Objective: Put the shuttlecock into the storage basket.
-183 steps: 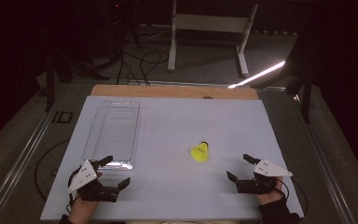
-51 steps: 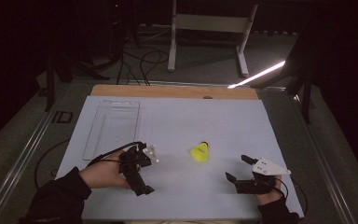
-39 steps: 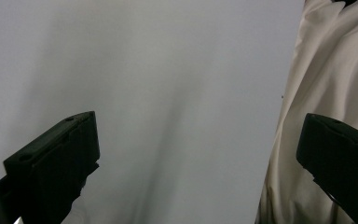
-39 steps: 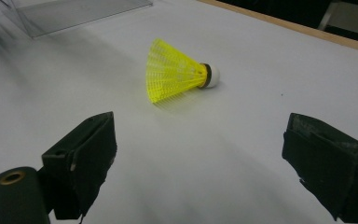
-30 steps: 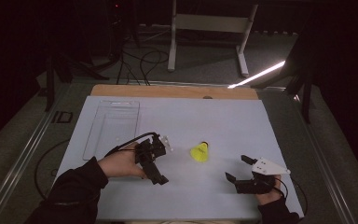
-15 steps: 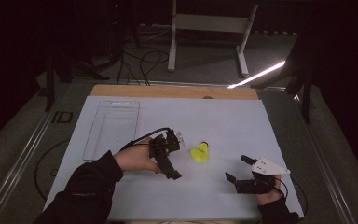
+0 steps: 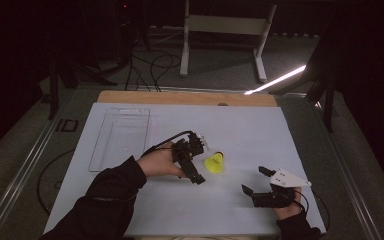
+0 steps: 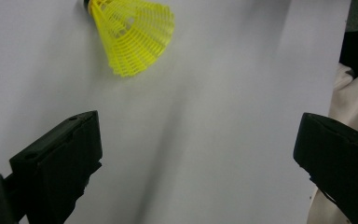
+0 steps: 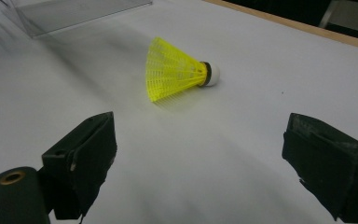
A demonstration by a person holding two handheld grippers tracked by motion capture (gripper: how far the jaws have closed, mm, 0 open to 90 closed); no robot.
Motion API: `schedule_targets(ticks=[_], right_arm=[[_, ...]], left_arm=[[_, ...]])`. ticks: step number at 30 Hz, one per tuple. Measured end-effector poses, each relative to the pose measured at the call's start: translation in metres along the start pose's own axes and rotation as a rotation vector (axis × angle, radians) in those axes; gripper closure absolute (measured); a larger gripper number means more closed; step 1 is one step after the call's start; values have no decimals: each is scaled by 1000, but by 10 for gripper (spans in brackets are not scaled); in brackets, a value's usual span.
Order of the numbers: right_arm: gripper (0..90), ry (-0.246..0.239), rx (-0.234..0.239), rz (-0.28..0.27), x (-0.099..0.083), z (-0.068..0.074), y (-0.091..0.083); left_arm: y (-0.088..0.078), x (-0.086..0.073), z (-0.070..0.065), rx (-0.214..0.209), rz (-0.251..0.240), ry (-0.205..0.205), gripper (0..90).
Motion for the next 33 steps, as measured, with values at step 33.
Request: schedule_targets(ticks=[33], right_arm=[[98,0,12,7,-1,1,1]], left_arm=[[27,29,43,10,-10,9,208]])
Point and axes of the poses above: each handheld gripper's, and its own axes: y roughly forward along the jaws, x roughly out of its top, z roughly to its left, the point moved 5 cm from there along y, roughly forward along the jaws, and after that the axes turned 15 degrees about -x, right-handed, at the moved point
